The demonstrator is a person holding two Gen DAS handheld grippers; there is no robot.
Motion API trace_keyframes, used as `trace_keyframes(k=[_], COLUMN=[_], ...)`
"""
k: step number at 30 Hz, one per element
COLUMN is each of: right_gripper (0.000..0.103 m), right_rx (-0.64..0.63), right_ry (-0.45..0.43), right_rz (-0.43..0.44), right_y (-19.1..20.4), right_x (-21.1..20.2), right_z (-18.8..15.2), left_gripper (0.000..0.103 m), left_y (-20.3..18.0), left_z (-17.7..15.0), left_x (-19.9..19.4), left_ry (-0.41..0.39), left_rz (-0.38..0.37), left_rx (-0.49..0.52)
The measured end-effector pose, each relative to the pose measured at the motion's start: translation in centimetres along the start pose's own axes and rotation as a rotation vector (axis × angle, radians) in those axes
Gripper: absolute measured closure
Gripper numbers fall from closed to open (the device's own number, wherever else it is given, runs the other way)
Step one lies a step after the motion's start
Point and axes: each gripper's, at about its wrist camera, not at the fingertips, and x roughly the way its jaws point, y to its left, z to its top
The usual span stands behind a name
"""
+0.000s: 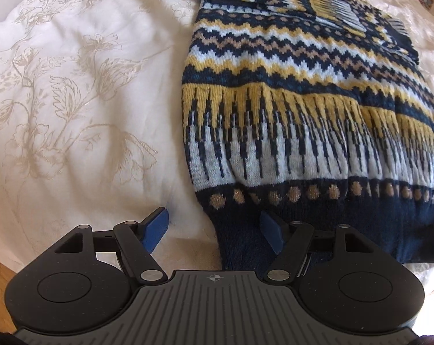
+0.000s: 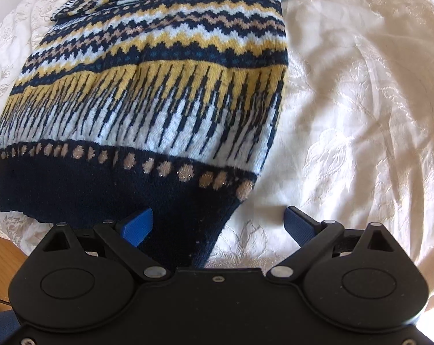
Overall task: Fold small clothes
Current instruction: 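Move both tools to the navy ribbed hem of the sweater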
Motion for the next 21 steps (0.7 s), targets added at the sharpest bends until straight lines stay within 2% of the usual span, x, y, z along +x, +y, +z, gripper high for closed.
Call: trace_keyframes(k=[3, 11, 14, 18, 21], right_gripper=[0.001, 0.0, 0.0, 0.0, 0.0], right_rx=[0.036, 0.062, 0.07, 0.099, 0.109], right_ry=[0.018, -0.004, -0.019, -0.016, -0.024], right_rz=[0.007, 0.033, 0.043, 0.062, 0.065], right_y=[-0.6, -1.1, -1.6, -2.1, -2.3], right_x=[0.9, 1.6, 2.0, 2.5, 2.7], right_z=[-0.3, -0.8, -1.5, -1.9, -2.1], left_gripper=[0.032, 0.013, 0.007, 0.005, 0.005], left_y=[-0.3, 0.1, 0.9, 2.4, 2.4], left_z=[-0.4, -1.6, -1.9, -2.3, -2.4], left_x=[0.4, 0.8, 1.2, 1.7, 1.7], left_ry=[-0.015, -0.056, -0.053, -0.021, -0.024], left_rz=[0.017, 0.051, 0.034, -0.028, -0.035], left_rx=[-0.005, -0.063, -0.1, -0.21, -0.185])
